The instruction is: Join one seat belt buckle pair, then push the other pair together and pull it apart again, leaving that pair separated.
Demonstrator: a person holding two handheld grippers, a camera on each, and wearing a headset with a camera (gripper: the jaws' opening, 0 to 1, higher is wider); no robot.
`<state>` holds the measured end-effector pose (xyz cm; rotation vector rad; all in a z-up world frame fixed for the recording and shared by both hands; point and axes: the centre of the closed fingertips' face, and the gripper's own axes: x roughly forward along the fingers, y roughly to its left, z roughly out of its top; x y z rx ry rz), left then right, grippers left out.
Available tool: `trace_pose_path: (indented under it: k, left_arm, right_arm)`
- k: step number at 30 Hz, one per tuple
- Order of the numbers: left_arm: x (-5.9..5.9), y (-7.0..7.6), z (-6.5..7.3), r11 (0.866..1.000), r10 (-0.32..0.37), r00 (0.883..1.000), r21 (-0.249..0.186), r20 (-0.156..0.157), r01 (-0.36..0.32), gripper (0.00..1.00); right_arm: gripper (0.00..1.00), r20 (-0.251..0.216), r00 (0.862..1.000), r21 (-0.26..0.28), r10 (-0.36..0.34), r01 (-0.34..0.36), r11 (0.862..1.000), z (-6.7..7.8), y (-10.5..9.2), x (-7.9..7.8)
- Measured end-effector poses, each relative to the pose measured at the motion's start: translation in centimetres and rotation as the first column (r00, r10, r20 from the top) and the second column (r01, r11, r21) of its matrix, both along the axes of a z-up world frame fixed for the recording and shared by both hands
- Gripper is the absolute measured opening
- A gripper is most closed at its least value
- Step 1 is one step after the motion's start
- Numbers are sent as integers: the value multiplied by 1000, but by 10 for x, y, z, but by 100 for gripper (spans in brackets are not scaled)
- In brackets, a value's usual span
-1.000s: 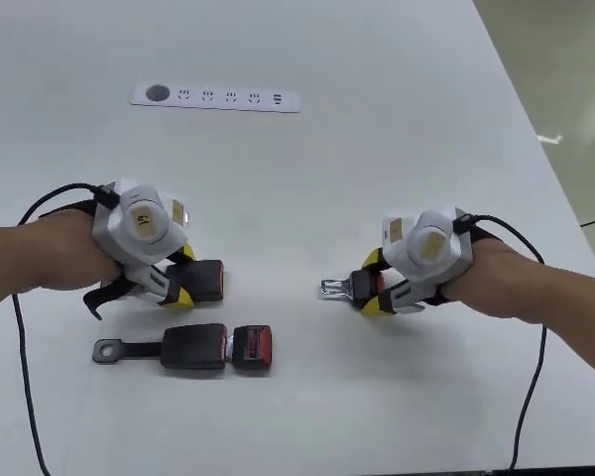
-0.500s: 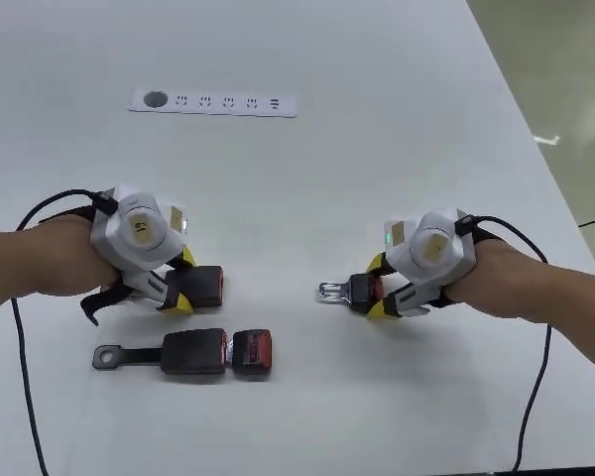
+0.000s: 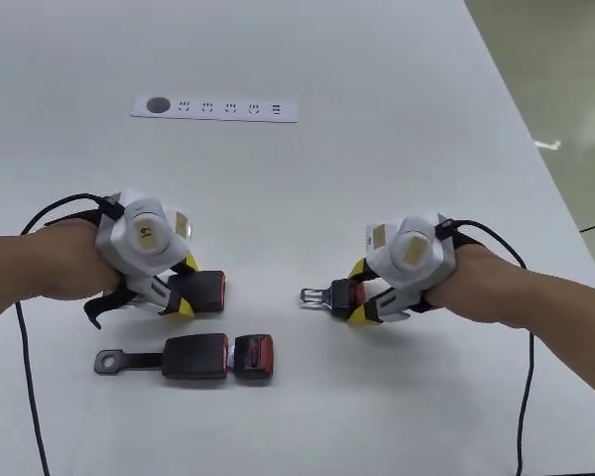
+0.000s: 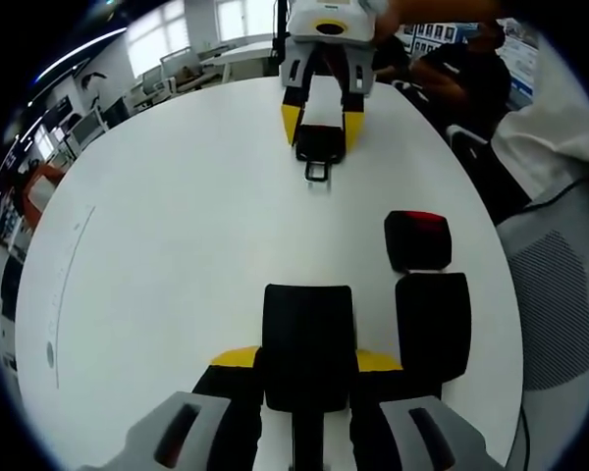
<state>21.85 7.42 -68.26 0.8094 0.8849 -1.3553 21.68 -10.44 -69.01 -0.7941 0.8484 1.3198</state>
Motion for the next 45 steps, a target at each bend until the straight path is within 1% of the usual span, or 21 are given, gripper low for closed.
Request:
trace_pose_path:
  k: [5, 9, 13, 15, 17, 19, 23, 34, 38, 41, 43, 45]
  left_arm:
    - [1, 1, -1, 1000, -5, 1000, 1, -2, 5, 34]
    - [1, 1, -1, 1000, -5, 1000, 1, -3, 5, 34]
    - [0, 1, 0, 1000, -3, 1000, 3, -3, 3, 34]
    - [0, 0, 0, 1000, -3, 1000, 3, -3, 3, 34]
    - [1, 2, -2, 1000, -3, 1000, 2, -3, 3, 34]
    - [3, 3, -3, 1000, -4, 1000, 3, -2, 4, 34]
    - [2, 2, -3, 1000, 1, 1000, 5, -2, -1, 34]
    - [1, 1, -2, 1000, 1, 1000, 3, -3, -1, 34]
    - [1, 1, -1, 1000, 2, 1000, 6, -3, -2, 34]
    - [3, 2, -3, 1000, 2, 1000, 6, -4, -2, 34]
    - [3, 2, -3, 1000, 2, 1000, 5, -4, -2, 34]
    - [2, 1, -2, 1000, 2, 1000, 5, -4, -2, 34]
  right_arm:
    - [32, 6, 1000, 15, 24, -25, 1000, -1, 24, 1]
    - [32, 8, 1000, 27, 30, -30, 999, -2, 37, 2]
    - [32, 10, 999, 41, 36, -36, 998, 0, 53, -2]
    - [32, 14, 999, 47, 36, -37, 998, 0, 61, -1]
    - [32, 18, 999, 52, 37, -38, 998, 1, 67, -1]
    - [32, 18, 999, 57, 37, -38, 998, 2, 75, 1]
    - [32, 24, 998, 47, 52, -54, 997, 1, 87, 8]
    - [32, 33, 998, 31, 57, -58, 998, -3, 98, 10]
    - [32, 34, 998, 36, 61, -63, 997, -1, 98, 9]
    - [32, 44, 996, 38, 72, -74, 997, 2, 102, 9]
    - [32, 44, 996, 48, 72, -74, 996, 4, 108, 7]
    - [32, 49, 996, 47, 74, -77, 996, 1, 110, 9]
